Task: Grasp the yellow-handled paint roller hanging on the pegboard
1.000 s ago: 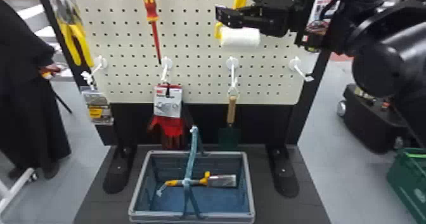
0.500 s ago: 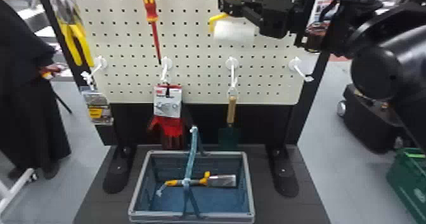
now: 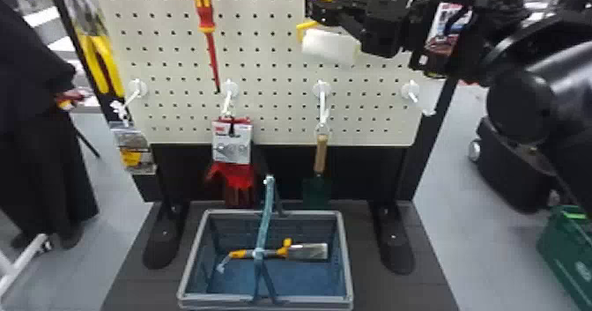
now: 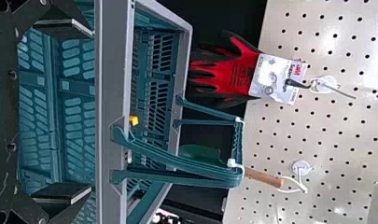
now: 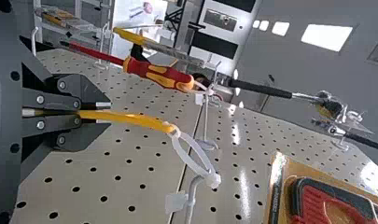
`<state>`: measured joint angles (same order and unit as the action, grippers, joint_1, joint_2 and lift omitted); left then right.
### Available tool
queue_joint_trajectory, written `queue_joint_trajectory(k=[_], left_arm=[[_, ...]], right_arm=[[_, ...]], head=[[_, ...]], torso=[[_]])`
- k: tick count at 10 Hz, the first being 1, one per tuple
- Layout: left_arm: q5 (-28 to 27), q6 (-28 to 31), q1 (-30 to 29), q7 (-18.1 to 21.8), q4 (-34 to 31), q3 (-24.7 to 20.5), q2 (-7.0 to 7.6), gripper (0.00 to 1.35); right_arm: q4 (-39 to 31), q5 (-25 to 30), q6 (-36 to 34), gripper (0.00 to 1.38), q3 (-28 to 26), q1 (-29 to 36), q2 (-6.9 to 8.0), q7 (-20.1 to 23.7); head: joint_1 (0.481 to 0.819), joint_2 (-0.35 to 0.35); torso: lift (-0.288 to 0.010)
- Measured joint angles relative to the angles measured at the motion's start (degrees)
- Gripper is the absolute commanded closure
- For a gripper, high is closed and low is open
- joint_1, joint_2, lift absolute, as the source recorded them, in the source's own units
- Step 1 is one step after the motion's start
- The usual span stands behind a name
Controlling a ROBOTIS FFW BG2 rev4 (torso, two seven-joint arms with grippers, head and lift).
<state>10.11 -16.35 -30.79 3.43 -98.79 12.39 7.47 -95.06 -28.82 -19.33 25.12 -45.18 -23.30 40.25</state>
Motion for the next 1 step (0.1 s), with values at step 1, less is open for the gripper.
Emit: queue_joint_trajectory(k=[1], left_arm=[[0.0,0.0,0.0,0.0,0.0,0.0,0.00,0.15]], right_arm=[[0.0,0.0,0.0,1.29,0.0,0.0,0.01,0.0]], head=[[0.549,0.000]], torso=[[-0.100]])
